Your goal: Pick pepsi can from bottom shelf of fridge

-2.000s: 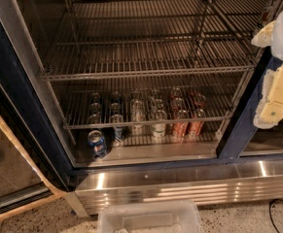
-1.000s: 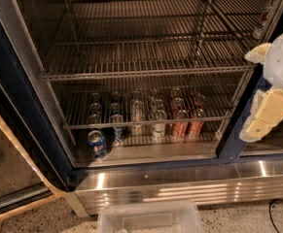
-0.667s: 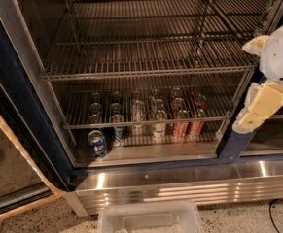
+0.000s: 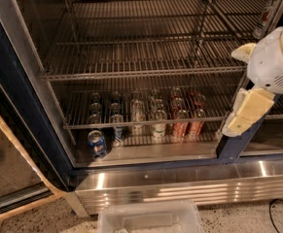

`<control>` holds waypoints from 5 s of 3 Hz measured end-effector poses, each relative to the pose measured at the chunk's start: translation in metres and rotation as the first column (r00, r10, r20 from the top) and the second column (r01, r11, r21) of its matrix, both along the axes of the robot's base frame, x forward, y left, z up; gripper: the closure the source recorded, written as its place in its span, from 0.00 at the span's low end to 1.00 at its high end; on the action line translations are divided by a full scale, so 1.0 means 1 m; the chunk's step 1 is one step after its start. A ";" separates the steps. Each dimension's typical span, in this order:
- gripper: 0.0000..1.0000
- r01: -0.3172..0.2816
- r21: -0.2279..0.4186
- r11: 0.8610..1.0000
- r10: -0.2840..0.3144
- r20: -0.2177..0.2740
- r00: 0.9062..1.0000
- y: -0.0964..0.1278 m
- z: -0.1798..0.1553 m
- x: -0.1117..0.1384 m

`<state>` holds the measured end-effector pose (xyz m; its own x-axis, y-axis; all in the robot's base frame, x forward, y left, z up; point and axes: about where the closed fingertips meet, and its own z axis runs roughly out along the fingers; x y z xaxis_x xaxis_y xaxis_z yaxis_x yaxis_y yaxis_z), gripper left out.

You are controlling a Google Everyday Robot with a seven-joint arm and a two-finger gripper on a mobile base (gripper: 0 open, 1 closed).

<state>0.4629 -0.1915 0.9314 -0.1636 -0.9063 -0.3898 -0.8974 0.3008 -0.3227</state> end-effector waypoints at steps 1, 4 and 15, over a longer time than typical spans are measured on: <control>0.00 -0.049 0.084 0.995 0.048 0.014 0.999 0.027 -0.032 -0.007; 0.00 -0.120 0.267 0.956 0.080 0.156 0.984 0.078 -0.052 0.002; 0.00 -0.260 0.665 0.701 -0.125 0.473 0.872 0.249 -0.198 0.037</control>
Offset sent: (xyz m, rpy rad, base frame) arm 0.0306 0.1084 -0.0815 0.4813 -0.3212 0.0914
